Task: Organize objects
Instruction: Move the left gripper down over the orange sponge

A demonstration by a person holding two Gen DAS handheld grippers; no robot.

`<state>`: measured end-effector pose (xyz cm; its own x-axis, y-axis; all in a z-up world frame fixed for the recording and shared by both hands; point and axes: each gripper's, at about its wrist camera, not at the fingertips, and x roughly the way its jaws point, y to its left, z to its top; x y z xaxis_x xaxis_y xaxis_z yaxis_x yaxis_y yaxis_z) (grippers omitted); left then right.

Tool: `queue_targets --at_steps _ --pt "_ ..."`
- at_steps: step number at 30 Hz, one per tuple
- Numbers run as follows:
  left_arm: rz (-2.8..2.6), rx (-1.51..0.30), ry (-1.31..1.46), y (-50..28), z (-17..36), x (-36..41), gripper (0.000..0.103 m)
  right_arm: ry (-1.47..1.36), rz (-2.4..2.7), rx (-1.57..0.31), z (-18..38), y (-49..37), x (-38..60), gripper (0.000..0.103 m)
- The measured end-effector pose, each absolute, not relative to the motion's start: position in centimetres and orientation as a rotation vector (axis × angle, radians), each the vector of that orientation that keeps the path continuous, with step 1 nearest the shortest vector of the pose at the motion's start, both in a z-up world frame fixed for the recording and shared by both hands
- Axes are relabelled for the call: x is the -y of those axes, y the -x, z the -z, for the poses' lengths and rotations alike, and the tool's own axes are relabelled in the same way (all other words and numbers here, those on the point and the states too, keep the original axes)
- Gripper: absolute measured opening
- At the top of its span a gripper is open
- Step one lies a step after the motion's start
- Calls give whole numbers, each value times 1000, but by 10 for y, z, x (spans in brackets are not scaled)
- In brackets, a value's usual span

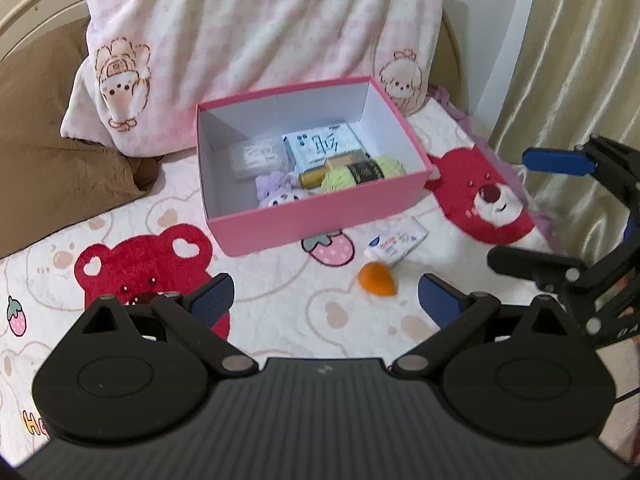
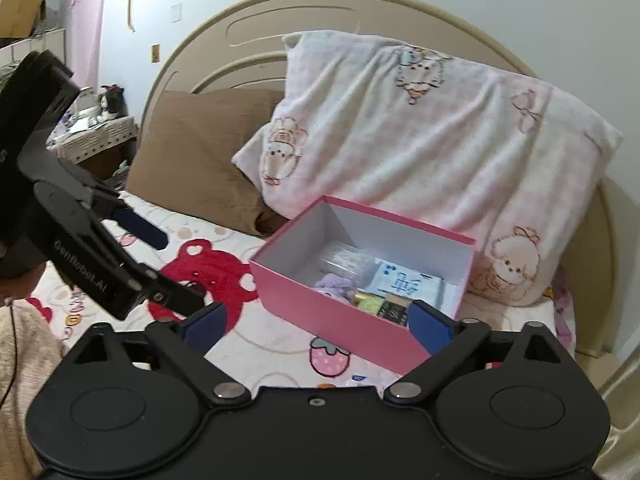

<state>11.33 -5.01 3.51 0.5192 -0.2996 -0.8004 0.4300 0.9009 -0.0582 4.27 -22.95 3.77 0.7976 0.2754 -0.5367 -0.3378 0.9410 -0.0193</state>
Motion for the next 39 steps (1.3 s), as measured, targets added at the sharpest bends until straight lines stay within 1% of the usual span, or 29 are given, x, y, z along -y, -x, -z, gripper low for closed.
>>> queue_targets --at_steps 6,10,11,16,24,27,29,30,32,34,36,37,39 --pt "459 -942 -105 -106 5 46 99 37 -375 -585 5 -43 240 99" --pt "475 -950 -43 -112 31 44 99 -94 -381 -532 35 -48 252 99" --pt "475 -952 -30 -114 38 43 97 -108 -361 -553 42 -54 252 99" --pt "471 -954 -6 -127 67 47 97 -59 -247 -641 71 -81 248 99" --pt "450 -948 48 -157 95 65 96 -49 -169 -768 120 -103 250 98" --pt "450 -930 110 -162 111 68 90 -35 -184 -771 126 -105 244 96" --pt "430 -922 136 -164 127 67 90 -73 -190 -782 132 -107 243 95" --pt "432 -930 147 -165 135 66 88 -80 -186 -797 137 -109 241 91" --pt "443 -932 177 -168 147 65 85 -58 -171 -809 145 -113 237 86" --pt "462 -932 219 -170 156 64 82 -46 -172 -809 149 -115 234 85" --pt "505 -936 236 -171 161 67 76 -59 -191 -811 150 -117 231 80" --pt "532 -943 227 -171 163 70 74 -57 -204 -811 151 -117 229 79" --pt "565 -940 212 -170 166 77 64 -22 -226 -811 153 -116 222 74"
